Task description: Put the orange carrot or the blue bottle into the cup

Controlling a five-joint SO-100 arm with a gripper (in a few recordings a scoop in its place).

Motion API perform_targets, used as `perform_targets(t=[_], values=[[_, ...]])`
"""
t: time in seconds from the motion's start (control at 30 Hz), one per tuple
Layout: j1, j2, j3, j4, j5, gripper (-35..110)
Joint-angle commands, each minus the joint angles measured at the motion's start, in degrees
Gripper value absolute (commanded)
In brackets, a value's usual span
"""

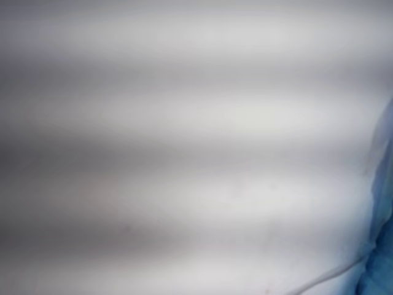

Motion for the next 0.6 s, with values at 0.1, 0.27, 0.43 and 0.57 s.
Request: perform_targets(t=[0.1,0.27,0.43,0.57], values=[[0.53,-14.85,-20.30,0.44,1.14,15],[0.53,-34.45,-35.95,0.62,6.50,15],[0.53,-47.90,-51.33,7.03,8.96,15],[0.53,-53.70,-62.84,13.18,9.14,15]])
